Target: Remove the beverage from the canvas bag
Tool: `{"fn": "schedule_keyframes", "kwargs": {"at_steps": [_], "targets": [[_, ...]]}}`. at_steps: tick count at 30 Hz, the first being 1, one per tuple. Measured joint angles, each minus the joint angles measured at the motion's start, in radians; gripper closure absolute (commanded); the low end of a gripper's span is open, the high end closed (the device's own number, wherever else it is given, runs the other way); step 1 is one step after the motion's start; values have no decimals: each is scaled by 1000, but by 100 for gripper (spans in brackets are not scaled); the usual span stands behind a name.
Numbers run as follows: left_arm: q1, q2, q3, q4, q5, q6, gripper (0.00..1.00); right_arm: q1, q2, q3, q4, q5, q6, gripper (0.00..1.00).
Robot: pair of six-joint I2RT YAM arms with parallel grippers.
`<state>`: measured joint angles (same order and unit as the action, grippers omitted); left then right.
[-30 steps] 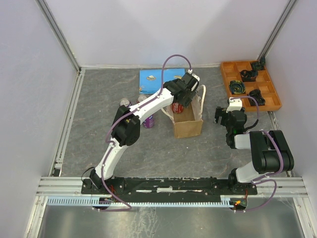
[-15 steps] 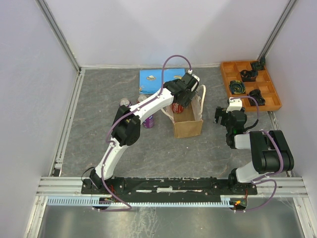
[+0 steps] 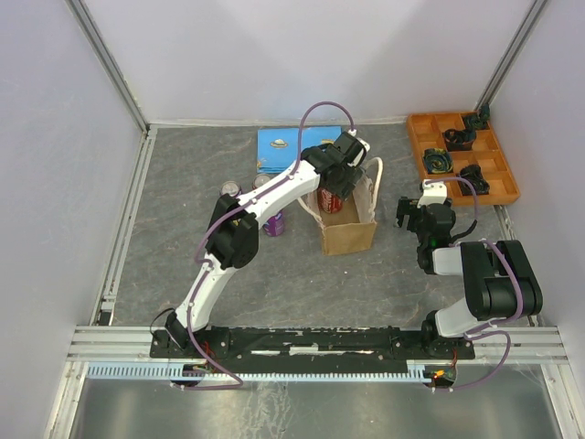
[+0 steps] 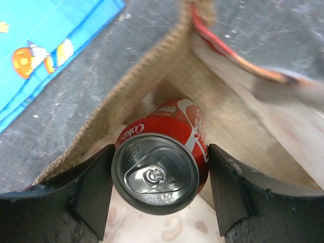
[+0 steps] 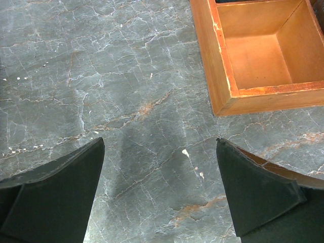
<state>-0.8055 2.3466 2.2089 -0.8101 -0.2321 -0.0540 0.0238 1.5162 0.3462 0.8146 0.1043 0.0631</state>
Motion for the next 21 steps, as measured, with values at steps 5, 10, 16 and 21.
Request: {"fn": "schedule_keyframes", "kwargs": {"at_steps": [5, 10, 16, 21], "targets": [[-2, -3, 64, -62, 85, 0, 97, 0, 0, 0, 0, 0, 0, 1], [-4, -74, 103, -73, 121, 9, 97, 0, 0, 0, 0, 0, 0, 1], [-5, -238, 117, -72, 108, 30, 97, 0, 0, 0, 0, 0, 0, 1], [-14, -377, 118, -72, 44, 63, 97, 0, 0, 0, 0, 0, 0, 1]]}}
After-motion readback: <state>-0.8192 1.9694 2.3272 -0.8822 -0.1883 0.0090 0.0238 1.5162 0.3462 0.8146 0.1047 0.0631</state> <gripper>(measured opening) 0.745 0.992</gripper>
